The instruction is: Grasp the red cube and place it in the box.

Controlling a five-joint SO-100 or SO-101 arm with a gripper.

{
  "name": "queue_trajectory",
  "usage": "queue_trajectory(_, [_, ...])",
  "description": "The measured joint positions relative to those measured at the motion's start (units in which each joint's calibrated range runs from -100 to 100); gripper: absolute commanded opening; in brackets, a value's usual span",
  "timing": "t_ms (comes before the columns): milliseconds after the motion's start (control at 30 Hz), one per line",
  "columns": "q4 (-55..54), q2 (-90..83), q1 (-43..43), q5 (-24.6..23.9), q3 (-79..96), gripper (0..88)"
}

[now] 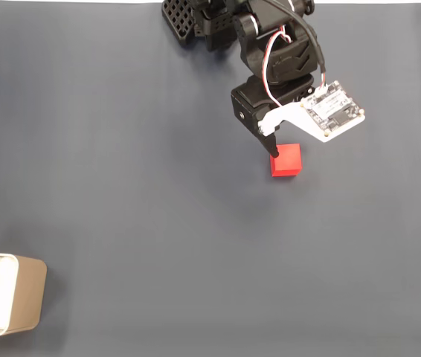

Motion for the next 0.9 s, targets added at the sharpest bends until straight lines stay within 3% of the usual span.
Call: queue_trajectory(900, [-5.81, 6.17, 0.3, -0.29, 1.99, 35.1])
